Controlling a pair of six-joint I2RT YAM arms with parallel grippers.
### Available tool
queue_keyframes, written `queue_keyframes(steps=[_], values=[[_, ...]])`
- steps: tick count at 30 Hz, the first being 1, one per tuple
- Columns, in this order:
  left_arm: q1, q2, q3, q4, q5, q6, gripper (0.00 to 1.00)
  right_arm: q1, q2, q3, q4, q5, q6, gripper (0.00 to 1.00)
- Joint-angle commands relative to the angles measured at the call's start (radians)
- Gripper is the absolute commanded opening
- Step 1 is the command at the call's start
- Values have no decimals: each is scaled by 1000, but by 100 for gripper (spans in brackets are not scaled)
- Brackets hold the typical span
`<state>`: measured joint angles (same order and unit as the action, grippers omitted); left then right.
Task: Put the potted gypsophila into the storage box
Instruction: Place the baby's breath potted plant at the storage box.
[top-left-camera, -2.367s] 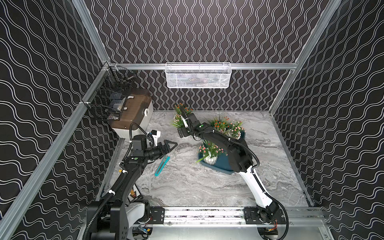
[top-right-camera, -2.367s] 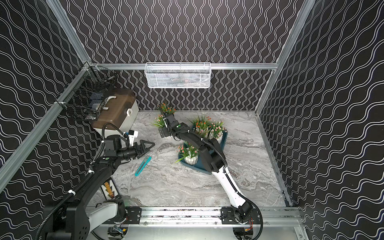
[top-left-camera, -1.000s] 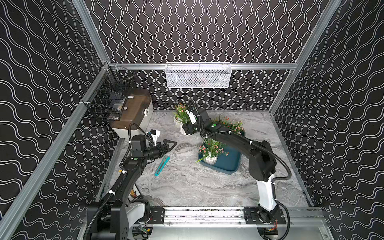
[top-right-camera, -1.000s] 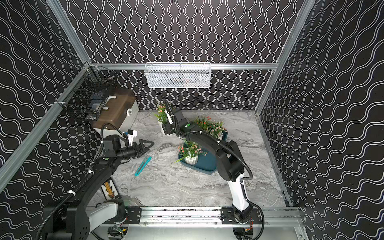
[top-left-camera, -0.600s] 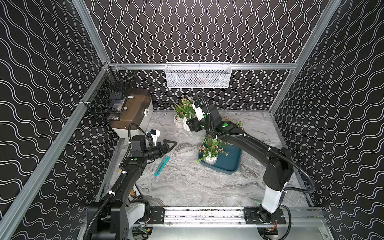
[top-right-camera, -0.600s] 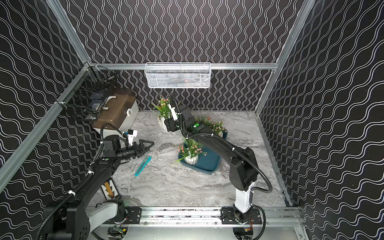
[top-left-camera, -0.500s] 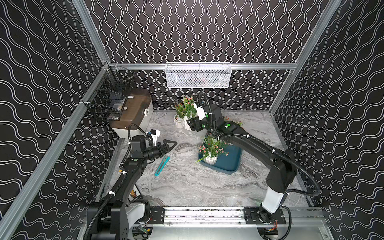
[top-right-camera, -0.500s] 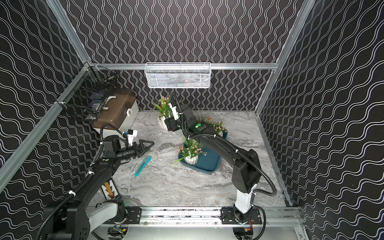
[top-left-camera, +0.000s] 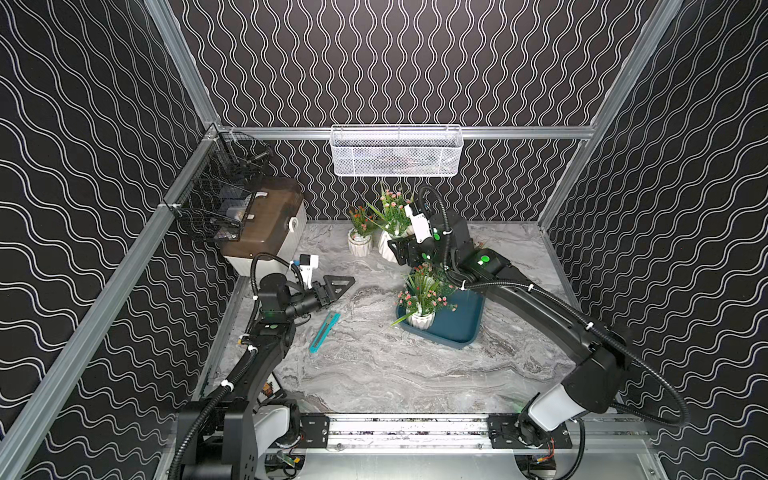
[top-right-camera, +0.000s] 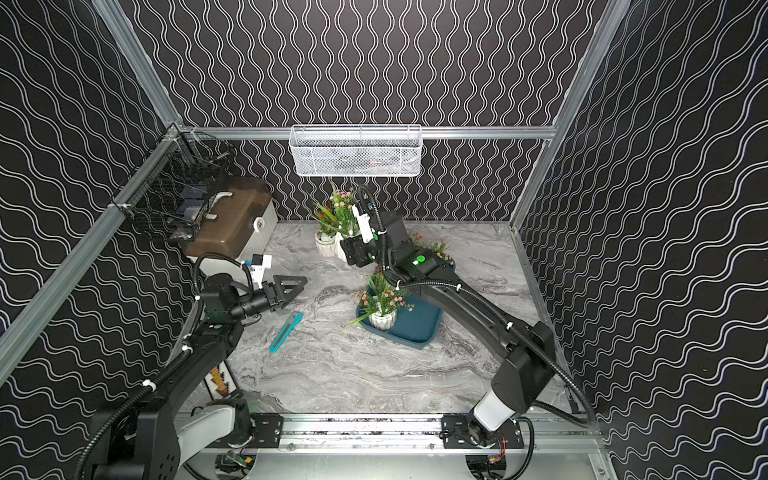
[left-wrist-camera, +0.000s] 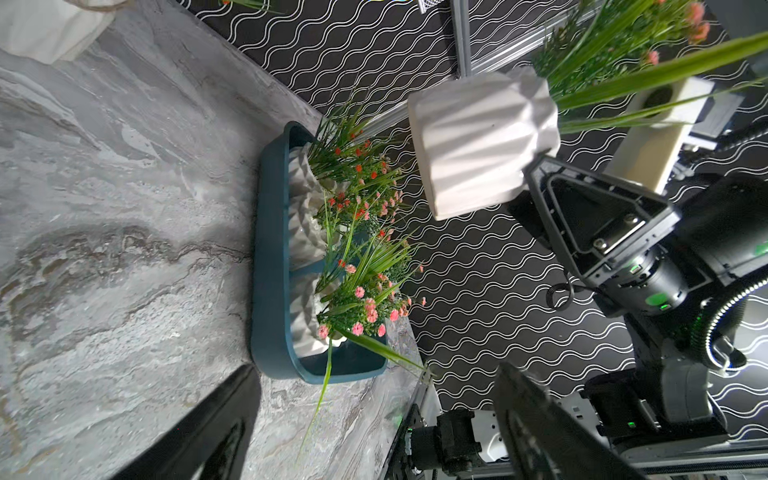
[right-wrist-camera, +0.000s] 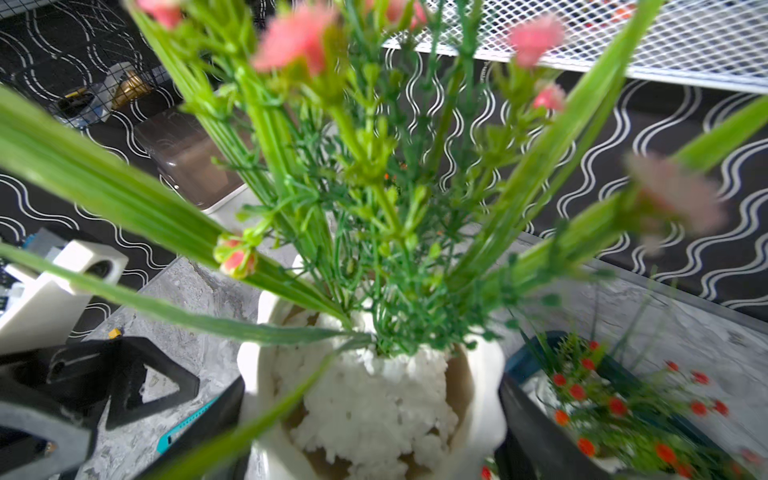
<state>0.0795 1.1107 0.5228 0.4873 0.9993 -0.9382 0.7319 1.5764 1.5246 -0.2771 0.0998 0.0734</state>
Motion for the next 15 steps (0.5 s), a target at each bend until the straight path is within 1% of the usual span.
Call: queue_keyframes(steps=[1,5,10,15], values=[[2,1,-3,99,29,-42,91,-2,-46,-21,33,40,-3,77],[2,-6,-1,106,35,-44,91,-6,-100,-56,17,64,0,77],[-8,-17,-7,158,45,-66,91,-20,-170,-106,-13,98,13,77],[-43,-46,12,90,33,-11,91,-42,-232,-161,-46,117,32,77]])
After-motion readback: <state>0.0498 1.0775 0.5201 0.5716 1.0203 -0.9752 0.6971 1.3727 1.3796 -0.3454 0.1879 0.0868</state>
